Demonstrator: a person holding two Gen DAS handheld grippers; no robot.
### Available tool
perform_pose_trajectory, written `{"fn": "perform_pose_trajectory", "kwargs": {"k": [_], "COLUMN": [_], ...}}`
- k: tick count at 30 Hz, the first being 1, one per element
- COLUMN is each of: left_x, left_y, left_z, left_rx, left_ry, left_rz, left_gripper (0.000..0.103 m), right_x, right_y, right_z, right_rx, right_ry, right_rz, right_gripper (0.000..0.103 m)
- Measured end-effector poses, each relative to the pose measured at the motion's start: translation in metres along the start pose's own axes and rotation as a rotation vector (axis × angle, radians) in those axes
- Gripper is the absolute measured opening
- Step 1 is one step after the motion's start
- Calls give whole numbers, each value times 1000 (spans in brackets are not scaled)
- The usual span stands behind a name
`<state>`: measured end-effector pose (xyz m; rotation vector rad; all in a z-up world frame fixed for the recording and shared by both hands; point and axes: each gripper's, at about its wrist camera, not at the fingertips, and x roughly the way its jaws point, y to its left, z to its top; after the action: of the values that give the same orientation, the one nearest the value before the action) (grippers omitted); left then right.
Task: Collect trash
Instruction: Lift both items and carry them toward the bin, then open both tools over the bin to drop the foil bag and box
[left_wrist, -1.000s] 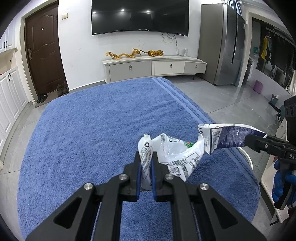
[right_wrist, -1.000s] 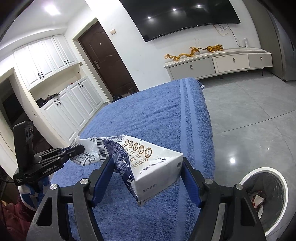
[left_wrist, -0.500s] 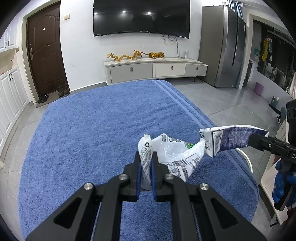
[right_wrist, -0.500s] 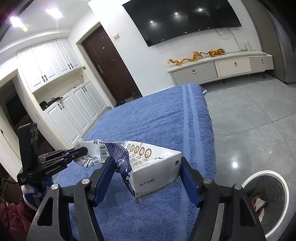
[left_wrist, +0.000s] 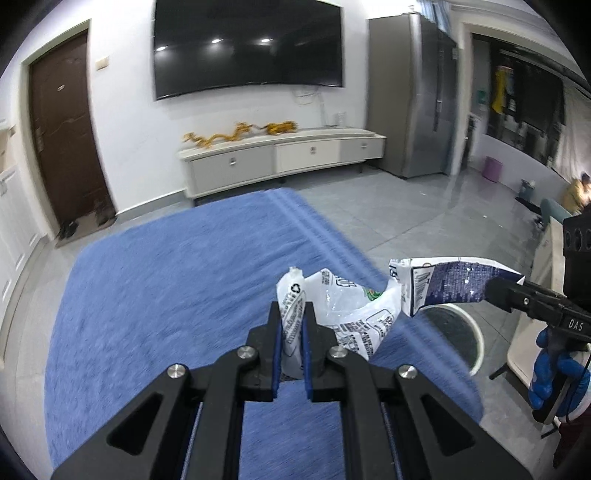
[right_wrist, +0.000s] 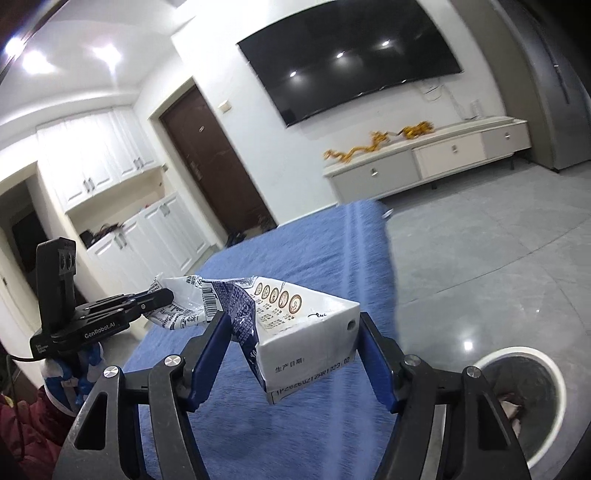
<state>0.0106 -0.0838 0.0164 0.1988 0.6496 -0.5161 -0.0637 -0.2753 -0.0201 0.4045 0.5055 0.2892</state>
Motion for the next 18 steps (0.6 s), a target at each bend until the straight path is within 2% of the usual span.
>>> {"fn": "perform_pose_trajectory", "kwargs": {"k": [5, 10, 14, 18], "left_x": [22, 60, 103, 152], "left_y": [-60, -131, -191, -236], "left_z": [22, 37, 39, 36], "left_rx": [96, 196, 280, 326], "left_ry": [3, 34, 108, 199], "left_rz": [-108, -207, -267, -294], "left_gripper": [8, 8, 8, 9], "right_x": [-57, -105, -120, -112], "right_y": [-35, -75, -108, -145], "right_z": [-8, -29, -49, -65], "right_rx": [55, 132, 170, 200], "right_ry": [-77, -114, -88, -23], "right_rz": [-120, -259, -396, -505], "right_gripper": [66, 65, 65, 65]}}
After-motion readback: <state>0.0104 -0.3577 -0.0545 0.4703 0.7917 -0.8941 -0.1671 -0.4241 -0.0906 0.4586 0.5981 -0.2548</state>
